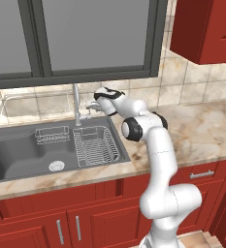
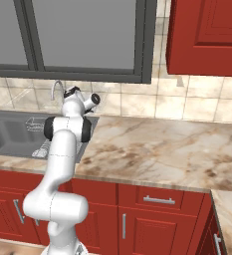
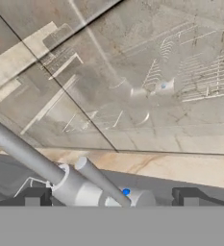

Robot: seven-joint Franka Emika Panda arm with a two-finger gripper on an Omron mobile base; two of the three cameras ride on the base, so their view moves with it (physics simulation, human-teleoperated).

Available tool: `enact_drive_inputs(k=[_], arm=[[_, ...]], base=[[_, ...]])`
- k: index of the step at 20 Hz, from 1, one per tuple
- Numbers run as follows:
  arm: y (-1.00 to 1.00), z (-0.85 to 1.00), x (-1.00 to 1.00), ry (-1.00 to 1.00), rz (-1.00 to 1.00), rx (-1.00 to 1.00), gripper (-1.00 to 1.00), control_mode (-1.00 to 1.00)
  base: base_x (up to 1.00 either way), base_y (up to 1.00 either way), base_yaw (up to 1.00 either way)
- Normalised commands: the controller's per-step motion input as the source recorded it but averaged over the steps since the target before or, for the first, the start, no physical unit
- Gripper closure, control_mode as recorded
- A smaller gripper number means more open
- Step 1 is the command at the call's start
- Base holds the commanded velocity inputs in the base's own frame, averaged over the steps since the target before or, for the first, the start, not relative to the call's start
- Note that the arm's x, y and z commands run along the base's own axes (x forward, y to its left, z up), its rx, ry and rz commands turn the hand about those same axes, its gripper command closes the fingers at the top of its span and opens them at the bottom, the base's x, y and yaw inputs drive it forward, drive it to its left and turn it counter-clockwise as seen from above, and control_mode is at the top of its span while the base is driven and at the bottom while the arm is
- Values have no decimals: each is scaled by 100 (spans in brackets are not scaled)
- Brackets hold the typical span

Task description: Turn on the sink faucet and place the jug under the water for a few seconds to fill it up.

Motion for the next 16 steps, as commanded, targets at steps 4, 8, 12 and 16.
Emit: enact_drive_inputs(k=[4, 8, 12, 16], arm=[[3, -8, 13, 1, 0, -3, -100, -100], [0, -1, 9, 1, 0, 0, -100, -100], [3, -2, 9, 0, 0, -2, -100, -100], [12, -7, 7, 0, 0, -5, -100, -100]], base=[[0, 0, 0], [0, 0, 0], [0, 0, 0], [0, 0, 0]])
